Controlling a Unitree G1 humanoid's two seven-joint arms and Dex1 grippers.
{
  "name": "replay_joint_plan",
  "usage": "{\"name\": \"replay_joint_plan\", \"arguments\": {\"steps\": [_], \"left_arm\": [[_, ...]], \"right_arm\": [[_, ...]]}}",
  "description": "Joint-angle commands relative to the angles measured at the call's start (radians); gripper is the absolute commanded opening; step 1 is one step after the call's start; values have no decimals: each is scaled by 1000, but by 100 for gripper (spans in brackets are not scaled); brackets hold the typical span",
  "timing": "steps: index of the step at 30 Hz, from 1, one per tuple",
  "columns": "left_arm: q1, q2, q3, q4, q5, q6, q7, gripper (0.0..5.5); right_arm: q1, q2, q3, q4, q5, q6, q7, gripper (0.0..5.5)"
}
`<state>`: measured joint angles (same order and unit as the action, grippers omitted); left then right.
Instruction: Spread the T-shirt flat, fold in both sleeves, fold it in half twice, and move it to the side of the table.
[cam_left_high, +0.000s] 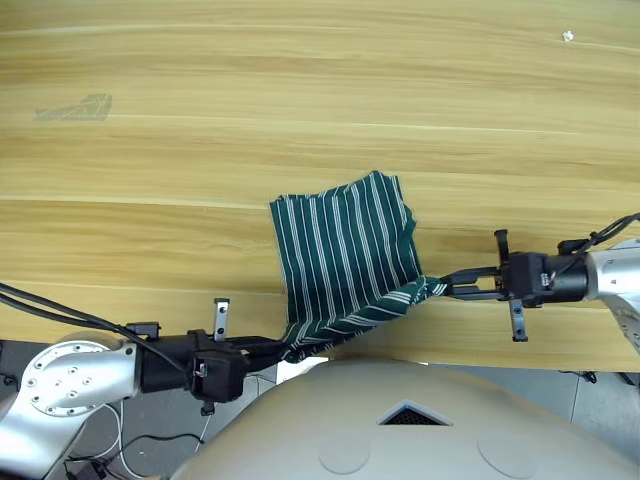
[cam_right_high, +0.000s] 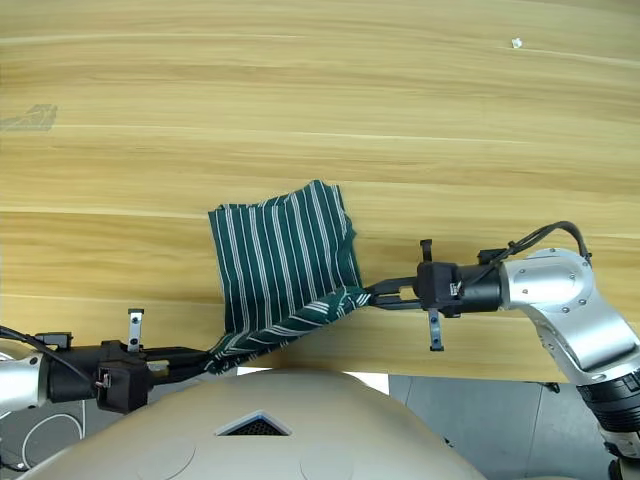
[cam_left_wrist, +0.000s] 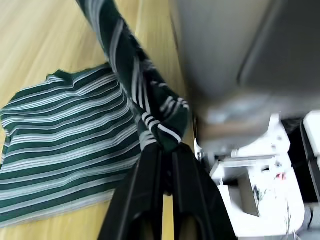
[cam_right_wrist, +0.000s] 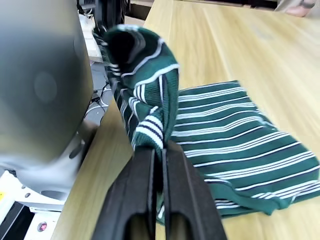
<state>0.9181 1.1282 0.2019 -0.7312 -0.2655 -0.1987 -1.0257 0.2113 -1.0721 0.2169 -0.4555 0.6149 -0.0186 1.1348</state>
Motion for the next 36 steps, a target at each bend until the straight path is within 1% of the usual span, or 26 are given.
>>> {"name": "replay_joint_plan", "arguments": {"steps": [1, 4, 7, 9, 11, 13, 19, 21, 24, 28, 36], "left_arm": [[-80, -10, 27, 50, 18, 23, -25, 10], [-209, -13, -5, 101, 27, 32, -26, 10], [-404, -53, -84, 166, 28, 61, -5, 10], [-529, -94, -133, 208, 41, 77, 14, 10], [-668, -167, -175, 254, 6, 136, 48, 10], [-744, -210, -217, 308, 8, 159, 50, 10], [-840, -306, -314, 452, 102, 126, 72, 10], [-906, -356, -325, 540, 123, 117, 99, 10], [-957, -393, -340, 650, 166, 79, 120, 10], [-986, -428, -317, 742, 178, 46, 158, 10], [-917, -429, -234, 745, 122, 25, 167, 10]], "right_arm": [[-35, 15, -32, 13, -51, 34, 11, 0], [-101, 70, 0, 49, -108, 45, 14, 0], [-233, 196, 53, 146, -199, 30, -11, 0], [-344, 292, 83, 262, -276, 3, -36, 0], [-446, 383, 101, 423, -355, -40, -76, 0], [-501, 434, 109, 536, -406, -84, -87, 0], [-602, 519, 109, 770, -479, -177, -72, 0], [-636, 542, 101, 860, -504, -211, -82, 0], [-658, 561, 96, 943, -539, -260, -95, 0], [-692, 606, 71, 1018, -540, -292, -119, 0], [-741, 708, 27, 1097, -524, -318, -153, 0]]}}
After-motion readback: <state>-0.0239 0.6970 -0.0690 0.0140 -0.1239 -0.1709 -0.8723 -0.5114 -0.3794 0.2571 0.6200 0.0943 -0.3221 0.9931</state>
